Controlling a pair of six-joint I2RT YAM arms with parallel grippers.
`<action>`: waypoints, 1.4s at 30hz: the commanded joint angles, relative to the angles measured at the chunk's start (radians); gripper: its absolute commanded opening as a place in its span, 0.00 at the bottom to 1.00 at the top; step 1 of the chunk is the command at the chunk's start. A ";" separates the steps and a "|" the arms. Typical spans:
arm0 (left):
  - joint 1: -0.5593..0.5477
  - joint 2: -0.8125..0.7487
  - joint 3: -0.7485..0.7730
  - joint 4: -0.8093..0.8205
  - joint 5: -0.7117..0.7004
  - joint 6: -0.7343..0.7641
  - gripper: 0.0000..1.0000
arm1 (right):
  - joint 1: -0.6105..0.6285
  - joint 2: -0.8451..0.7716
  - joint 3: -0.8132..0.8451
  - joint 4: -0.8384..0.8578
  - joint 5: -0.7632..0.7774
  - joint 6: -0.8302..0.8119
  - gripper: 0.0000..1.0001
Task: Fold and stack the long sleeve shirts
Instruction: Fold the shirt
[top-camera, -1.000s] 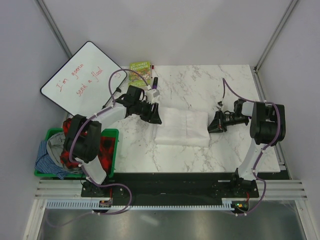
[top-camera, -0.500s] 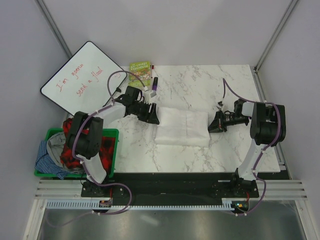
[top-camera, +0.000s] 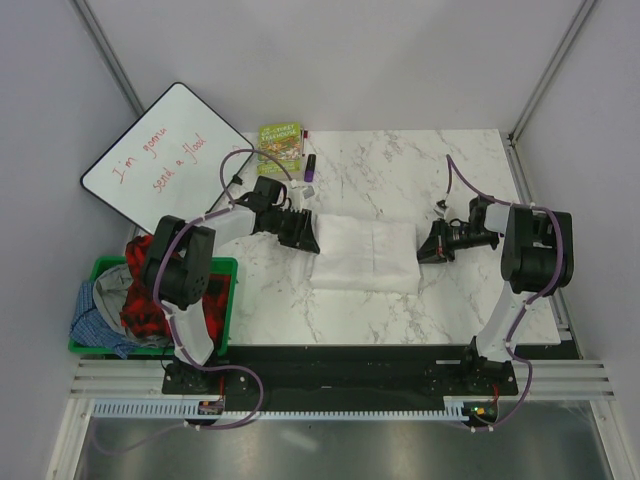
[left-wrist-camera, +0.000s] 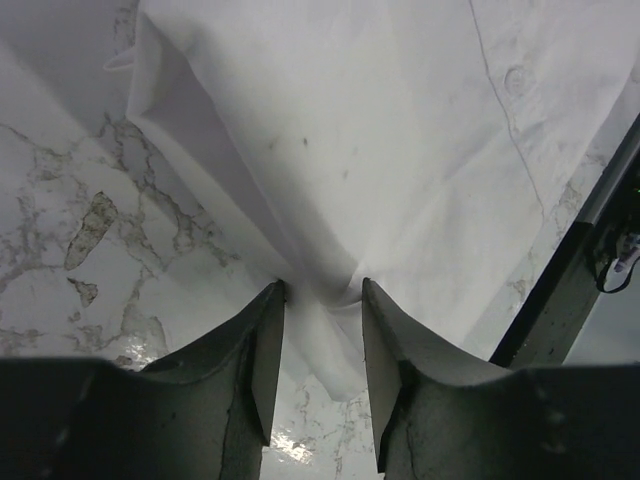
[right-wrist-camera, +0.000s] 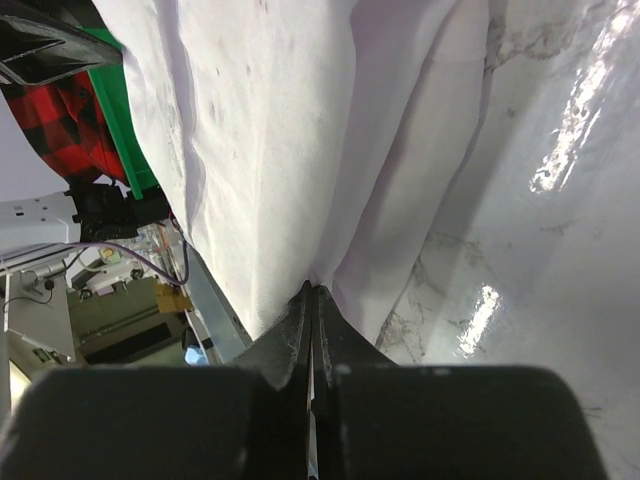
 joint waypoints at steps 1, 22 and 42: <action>0.004 0.020 0.024 0.050 0.084 -0.058 0.40 | 0.003 -0.045 0.014 0.008 -0.002 -0.006 0.00; 0.040 -0.078 -0.034 0.051 0.025 -0.064 0.42 | 0.003 -0.039 0.037 -0.032 0.053 -0.035 0.00; 0.029 -0.119 -0.123 0.076 0.070 -0.155 0.43 | 0.003 -0.033 0.043 -0.048 0.053 -0.046 0.00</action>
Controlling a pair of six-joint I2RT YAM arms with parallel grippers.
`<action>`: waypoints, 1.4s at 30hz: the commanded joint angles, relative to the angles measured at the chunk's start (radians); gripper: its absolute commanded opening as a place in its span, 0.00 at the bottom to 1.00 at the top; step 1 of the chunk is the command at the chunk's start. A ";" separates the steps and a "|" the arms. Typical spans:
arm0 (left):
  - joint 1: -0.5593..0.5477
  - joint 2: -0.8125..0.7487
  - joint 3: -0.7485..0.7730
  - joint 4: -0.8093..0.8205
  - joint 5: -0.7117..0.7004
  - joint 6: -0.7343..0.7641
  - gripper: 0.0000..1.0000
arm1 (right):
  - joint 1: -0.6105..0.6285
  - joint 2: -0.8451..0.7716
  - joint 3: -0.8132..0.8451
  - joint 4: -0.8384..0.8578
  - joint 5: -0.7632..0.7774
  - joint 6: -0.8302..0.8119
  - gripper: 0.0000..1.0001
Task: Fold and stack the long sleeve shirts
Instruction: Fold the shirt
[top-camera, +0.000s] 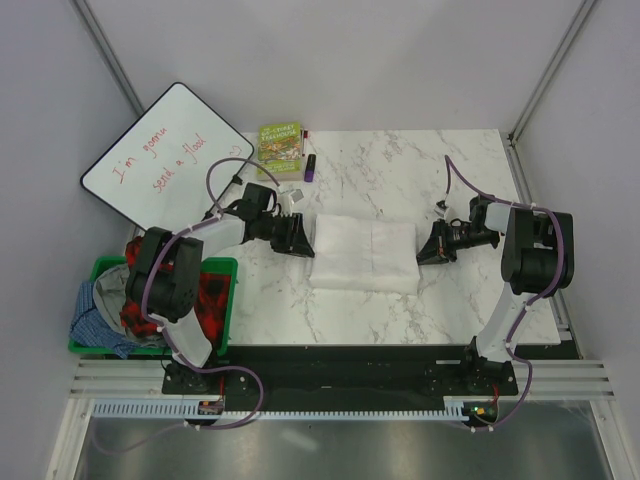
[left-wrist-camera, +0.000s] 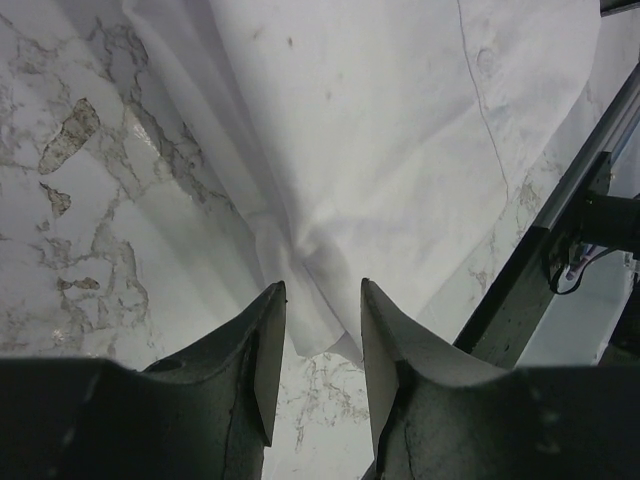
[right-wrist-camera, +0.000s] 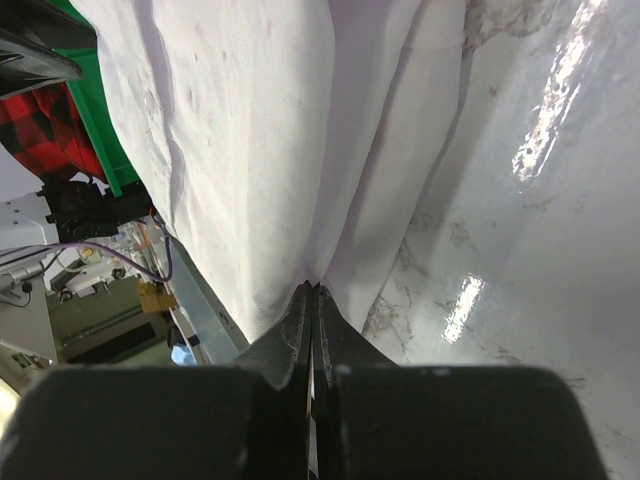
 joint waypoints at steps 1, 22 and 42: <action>-0.008 -0.005 0.006 0.025 0.047 -0.046 0.43 | 0.000 -0.020 0.032 -0.008 0.002 -0.024 0.00; -0.045 0.033 0.032 0.065 0.062 -0.081 0.17 | -0.001 -0.017 0.043 -0.040 0.014 -0.045 0.00; -0.030 0.004 0.015 0.059 0.011 -0.063 0.02 | -0.052 -0.008 0.098 -0.195 0.083 -0.170 0.00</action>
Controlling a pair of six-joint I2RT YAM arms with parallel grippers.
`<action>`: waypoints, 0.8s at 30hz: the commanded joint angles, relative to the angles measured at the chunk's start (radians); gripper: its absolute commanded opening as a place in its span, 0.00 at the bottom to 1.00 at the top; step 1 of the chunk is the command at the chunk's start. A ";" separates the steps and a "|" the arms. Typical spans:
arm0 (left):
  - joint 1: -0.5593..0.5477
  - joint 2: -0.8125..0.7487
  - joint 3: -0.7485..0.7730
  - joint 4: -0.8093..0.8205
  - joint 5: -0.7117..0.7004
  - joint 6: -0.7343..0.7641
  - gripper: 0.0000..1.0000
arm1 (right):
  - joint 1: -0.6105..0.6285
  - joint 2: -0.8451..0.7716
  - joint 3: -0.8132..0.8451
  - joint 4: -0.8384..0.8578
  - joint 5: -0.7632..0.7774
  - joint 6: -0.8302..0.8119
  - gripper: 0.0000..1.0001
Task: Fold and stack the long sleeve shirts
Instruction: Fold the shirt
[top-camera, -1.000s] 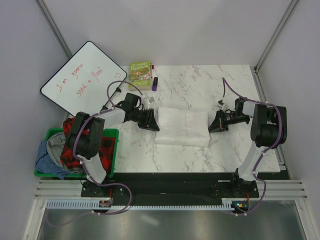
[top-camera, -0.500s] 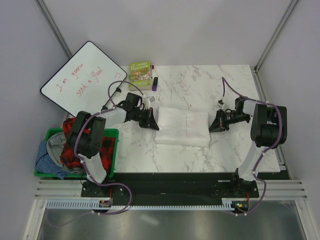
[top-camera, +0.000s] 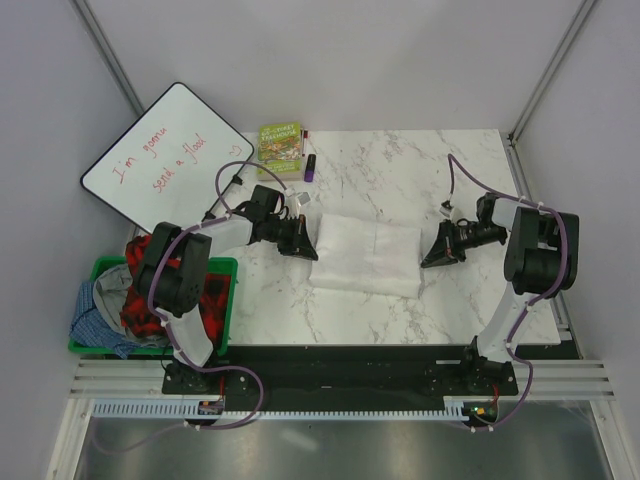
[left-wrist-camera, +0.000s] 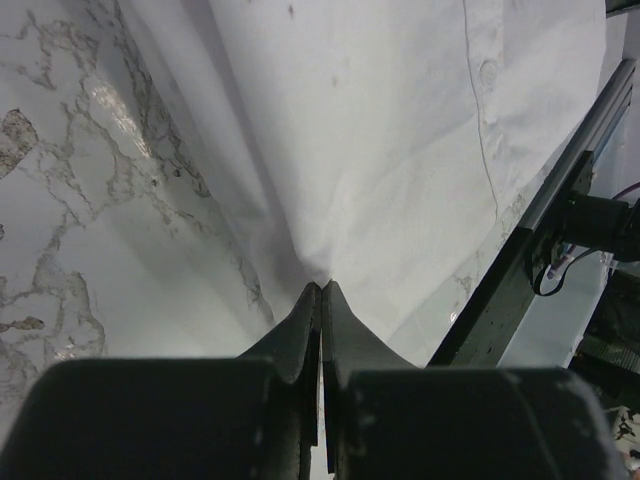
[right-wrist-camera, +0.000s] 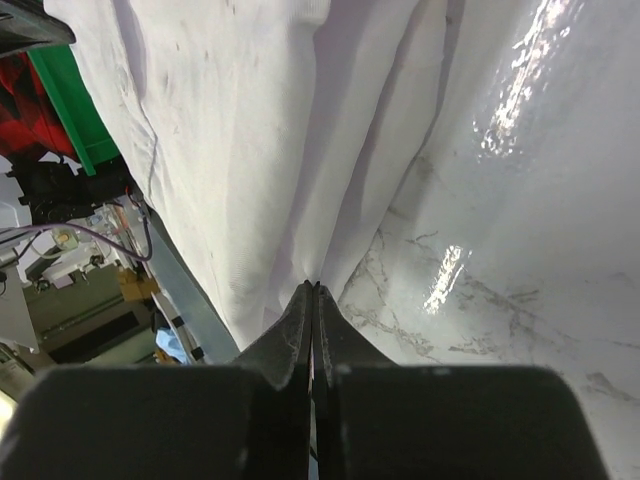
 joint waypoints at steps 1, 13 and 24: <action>0.009 -0.045 0.007 0.023 -0.006 0.000 0.02 | -0.014 -0.003 0.043 -0.036 0.016 -0.054 0.00; 0.009 -0.004 0.033 0.028 -0.015 -0.001 0.02 | -0.004 0.046 0.060 -0.038 -0.010 -0.061 0.00; 0.061 -0.184 0.090 -0.072 0.061 0.140 0.49 | -0.020 -0.139 0.291 -0.281 -0.031 -0.210 0.53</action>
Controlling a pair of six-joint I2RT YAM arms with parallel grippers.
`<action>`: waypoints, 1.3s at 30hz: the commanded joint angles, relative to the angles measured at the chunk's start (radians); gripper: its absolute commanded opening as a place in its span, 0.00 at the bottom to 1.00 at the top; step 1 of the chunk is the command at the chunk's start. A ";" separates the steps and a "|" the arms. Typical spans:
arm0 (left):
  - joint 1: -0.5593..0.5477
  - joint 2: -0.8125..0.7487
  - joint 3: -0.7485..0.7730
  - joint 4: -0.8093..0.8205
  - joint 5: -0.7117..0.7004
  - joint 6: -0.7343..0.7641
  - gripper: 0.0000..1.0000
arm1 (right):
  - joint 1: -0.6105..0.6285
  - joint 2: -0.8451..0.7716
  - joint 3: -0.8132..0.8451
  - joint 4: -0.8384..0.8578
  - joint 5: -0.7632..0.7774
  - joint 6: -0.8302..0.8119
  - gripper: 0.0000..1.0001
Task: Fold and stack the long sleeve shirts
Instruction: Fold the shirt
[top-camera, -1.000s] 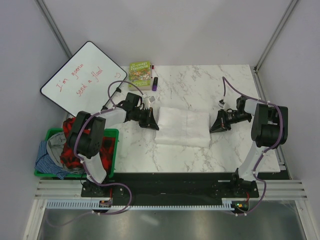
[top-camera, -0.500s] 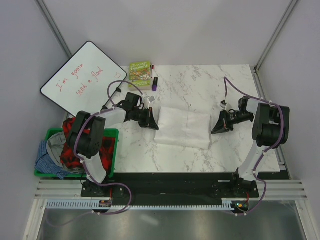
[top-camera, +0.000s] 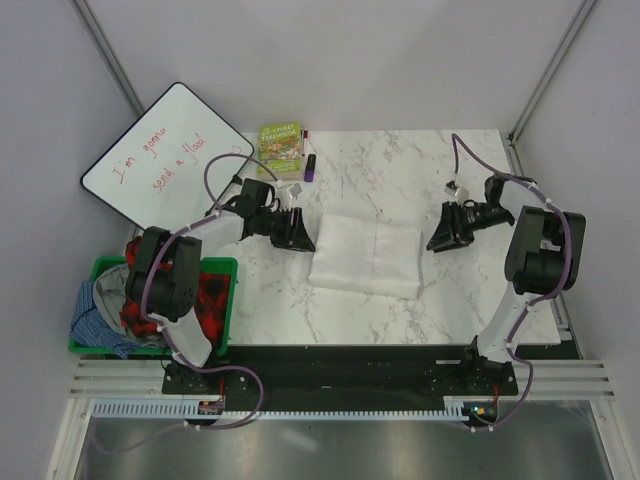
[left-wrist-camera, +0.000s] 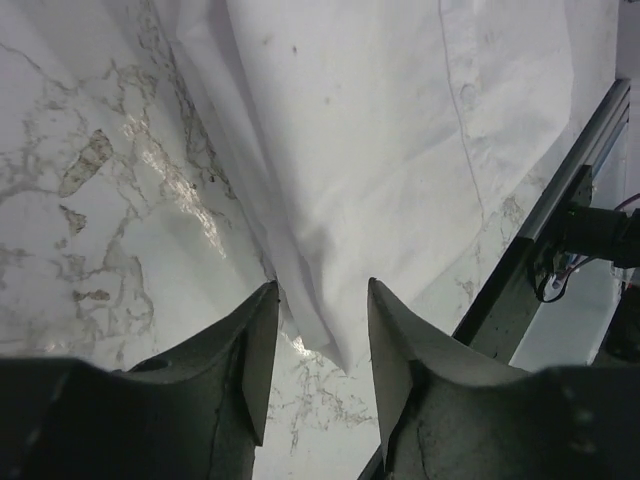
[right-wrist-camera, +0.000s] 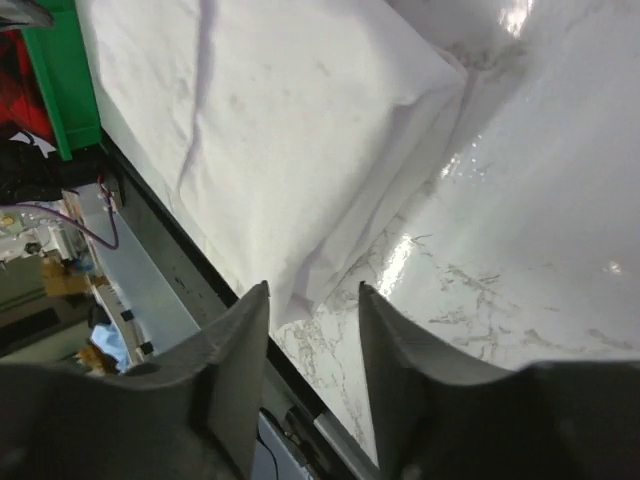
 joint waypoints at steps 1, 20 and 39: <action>0.012 -0.166 0.073 -0.060 0.093 0.106 0.50 | 0.008 -0.170 0.100 -0.129 -0.093 -0.061 0.55; -0.131 0.174 -0.104 0.299 0.194 -0.203 0.56 | 0.301 0.088 -0.280 0.161 -0.095 0.069 0.56; -0.111 -0.076 0.016 0.192 0.204 -0.124 0.59 | 0.231 0.015 0.212 -0.003 -0.200 0.040 0.66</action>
